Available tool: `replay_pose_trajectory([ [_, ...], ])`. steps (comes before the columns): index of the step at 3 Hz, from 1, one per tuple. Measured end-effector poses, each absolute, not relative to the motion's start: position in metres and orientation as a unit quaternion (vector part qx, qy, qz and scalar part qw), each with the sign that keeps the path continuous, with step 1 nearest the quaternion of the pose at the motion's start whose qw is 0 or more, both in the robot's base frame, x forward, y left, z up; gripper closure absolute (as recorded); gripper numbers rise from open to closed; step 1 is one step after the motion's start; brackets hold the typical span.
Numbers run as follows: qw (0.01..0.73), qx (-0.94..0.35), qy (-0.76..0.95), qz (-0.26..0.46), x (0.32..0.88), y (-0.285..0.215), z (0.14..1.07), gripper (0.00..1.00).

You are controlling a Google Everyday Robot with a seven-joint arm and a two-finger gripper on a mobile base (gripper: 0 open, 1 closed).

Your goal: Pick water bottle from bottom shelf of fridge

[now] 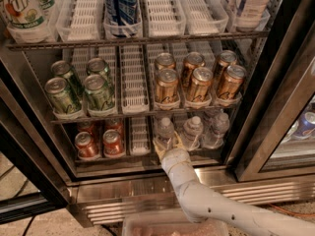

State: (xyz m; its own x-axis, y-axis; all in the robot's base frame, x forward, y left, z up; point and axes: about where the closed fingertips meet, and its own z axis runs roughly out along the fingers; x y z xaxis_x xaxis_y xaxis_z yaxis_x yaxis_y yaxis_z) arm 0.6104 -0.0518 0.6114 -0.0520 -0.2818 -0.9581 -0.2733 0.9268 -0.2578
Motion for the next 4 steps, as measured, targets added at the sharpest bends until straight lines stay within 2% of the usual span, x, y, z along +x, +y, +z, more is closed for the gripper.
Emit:
replay_pose_trajectory([
  [1,0.661,-0.191,0.725,-0.003,0.6104,-0.0518,0.6114,0.83],
  [2,0.661,-0.191,0.725,-0.003,0.6104,-0.0517,0.6115,1.0],
  [4,0.661,-0.192,0.725,0.01,0.6099,-0.0515,0.6175,1.0],
])
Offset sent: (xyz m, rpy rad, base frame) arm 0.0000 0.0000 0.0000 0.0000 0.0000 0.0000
